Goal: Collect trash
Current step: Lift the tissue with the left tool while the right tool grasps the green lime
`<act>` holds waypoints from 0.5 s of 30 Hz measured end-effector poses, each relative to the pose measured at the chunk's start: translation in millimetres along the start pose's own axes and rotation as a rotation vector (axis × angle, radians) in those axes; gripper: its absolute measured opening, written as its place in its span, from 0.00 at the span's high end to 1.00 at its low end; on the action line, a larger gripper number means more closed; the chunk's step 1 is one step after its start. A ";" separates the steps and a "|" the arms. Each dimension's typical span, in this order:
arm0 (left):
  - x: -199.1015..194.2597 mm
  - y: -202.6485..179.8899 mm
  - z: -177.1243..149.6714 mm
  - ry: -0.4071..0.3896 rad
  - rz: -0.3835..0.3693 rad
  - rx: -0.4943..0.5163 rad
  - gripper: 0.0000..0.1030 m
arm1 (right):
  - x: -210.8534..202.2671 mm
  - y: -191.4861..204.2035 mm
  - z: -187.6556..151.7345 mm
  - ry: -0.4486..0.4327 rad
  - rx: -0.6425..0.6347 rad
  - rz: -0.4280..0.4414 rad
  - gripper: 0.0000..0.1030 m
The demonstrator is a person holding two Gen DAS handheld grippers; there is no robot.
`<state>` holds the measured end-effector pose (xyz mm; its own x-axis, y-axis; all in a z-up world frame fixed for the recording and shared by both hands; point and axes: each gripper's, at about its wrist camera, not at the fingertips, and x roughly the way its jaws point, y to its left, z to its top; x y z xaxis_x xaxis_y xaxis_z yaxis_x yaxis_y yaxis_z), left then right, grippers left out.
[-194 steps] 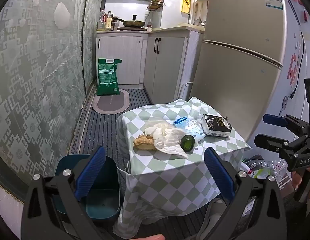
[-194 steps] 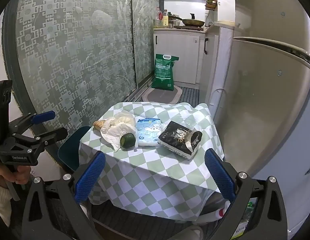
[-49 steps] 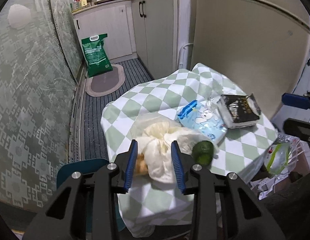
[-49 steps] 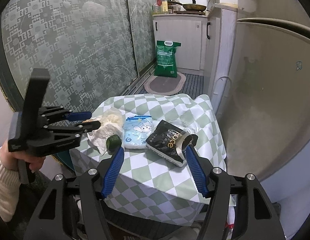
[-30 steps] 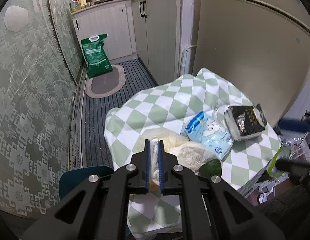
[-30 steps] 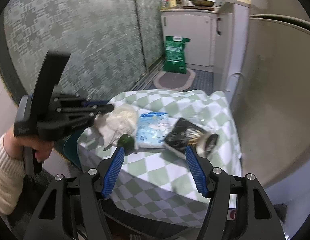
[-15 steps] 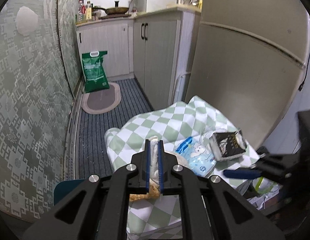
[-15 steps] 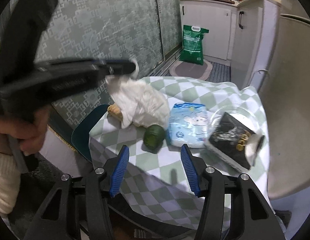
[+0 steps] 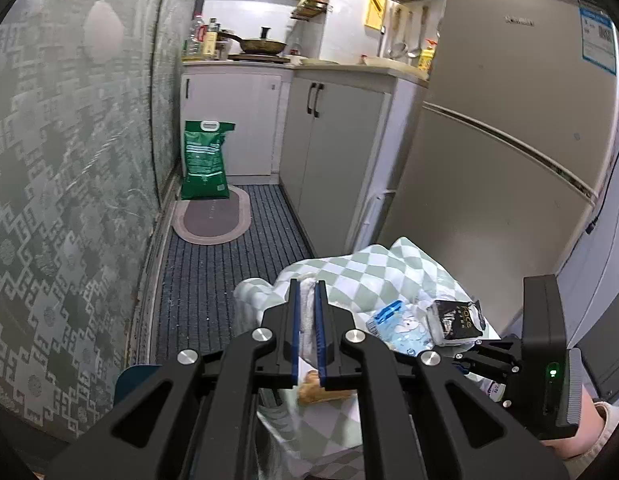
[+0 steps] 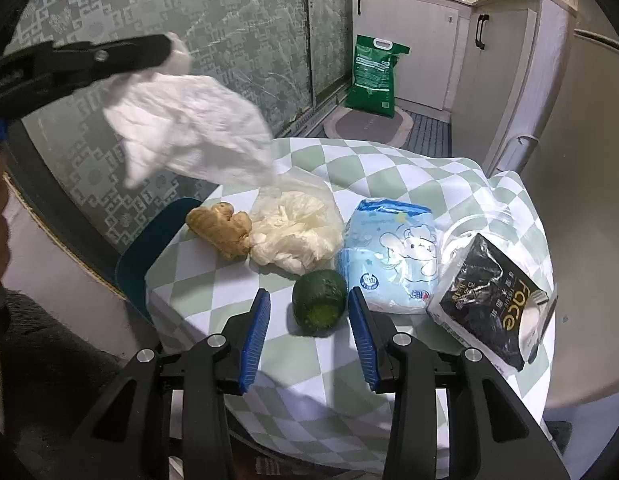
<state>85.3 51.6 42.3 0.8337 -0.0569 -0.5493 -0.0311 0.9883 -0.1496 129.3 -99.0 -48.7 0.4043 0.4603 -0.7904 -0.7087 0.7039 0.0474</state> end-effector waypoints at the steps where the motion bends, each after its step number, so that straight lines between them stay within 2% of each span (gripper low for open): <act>1: -2.2 3.4 -0.4 -0.002 0.000 -0.005 0.93 | 0.9 1.3 -1.1 0.001 -0.003 -0.010 0.60; 3: -6.6 10.6 -1.0 -0.011 0.008 -0.014 0.93 | 4.4 2.2 -0.4 0.008 -0.008 -0.031 0.62; 6: -14.5 20.9 -2.8 -0.024 0.020 -0.030 0.93 | 8.5 0.4 -0.1 0.024 -0.006 -0.057 0.73; 11: -22.7 42.6 -8.1 -0.026 0.064 -0.065 0.93 | 8.5 -2.0 1.9 0.029 -0.002 -0.075 0.73; 15: -24.2 62.1 -16.3 0.007 0.106 -0.116 0.93 | -5.3 4.4 7.6 -0.015 -0.008 -0.069 0.73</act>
<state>54.2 112.0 32.8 0.8188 0.0452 -0.5723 -0.1824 0.9657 -0.1847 128.4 -94.3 -39.7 0.4612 0.4190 -0.7821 -0.6831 0.7302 -0.0116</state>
